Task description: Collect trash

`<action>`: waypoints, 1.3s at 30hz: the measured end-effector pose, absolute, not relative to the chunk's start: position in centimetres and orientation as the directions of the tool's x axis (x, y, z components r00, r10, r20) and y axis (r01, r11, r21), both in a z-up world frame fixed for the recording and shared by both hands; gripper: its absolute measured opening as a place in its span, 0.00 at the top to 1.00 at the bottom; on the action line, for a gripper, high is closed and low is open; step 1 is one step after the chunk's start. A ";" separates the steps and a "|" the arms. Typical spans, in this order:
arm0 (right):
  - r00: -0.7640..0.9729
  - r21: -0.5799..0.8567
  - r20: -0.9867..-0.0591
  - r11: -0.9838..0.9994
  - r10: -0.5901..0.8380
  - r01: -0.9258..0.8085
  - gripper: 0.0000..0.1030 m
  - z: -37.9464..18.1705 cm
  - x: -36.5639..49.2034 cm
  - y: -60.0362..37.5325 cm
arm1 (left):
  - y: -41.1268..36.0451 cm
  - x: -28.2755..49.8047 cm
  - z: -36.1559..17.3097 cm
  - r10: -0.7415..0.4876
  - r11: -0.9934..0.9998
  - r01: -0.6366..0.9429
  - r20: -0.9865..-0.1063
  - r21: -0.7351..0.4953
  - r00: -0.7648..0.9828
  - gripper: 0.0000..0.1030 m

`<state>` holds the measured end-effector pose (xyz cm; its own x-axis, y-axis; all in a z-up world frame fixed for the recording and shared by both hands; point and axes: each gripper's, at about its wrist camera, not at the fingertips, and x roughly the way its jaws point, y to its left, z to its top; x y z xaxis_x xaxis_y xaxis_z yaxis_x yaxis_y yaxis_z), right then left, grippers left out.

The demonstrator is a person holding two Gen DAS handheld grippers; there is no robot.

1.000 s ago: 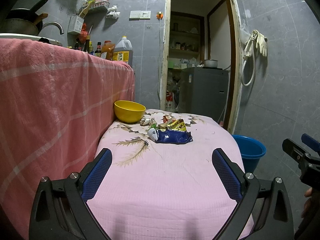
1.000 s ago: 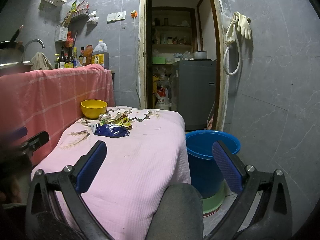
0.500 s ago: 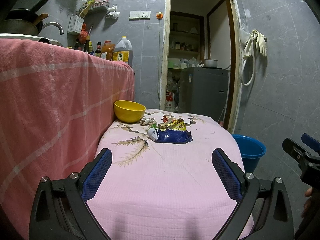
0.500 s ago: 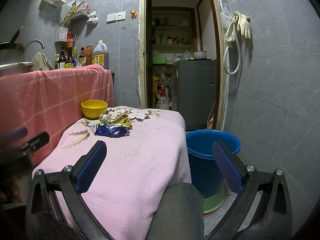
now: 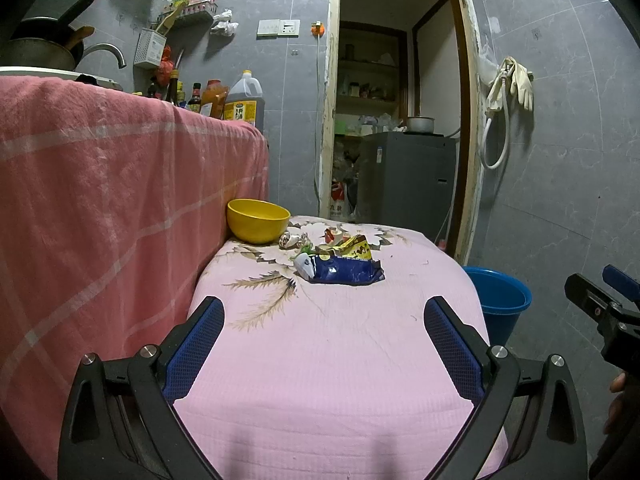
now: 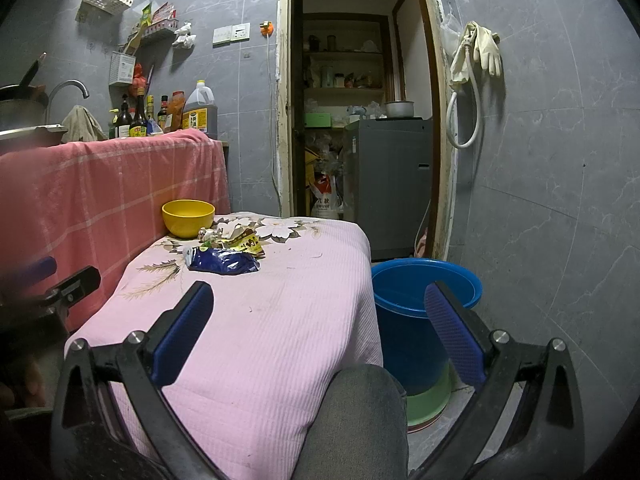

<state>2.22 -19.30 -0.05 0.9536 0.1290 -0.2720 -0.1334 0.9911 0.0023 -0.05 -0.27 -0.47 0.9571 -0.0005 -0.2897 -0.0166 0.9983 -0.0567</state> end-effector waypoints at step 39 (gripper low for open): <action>0.953 0.008 -0.274 0.991 0.131 -0.134 0.00 -0.1 2.2 -19.3 | -0.5 0.5 -0.6 0.000 0.998 -0.016 -0.295 -0.055 0.956 0.05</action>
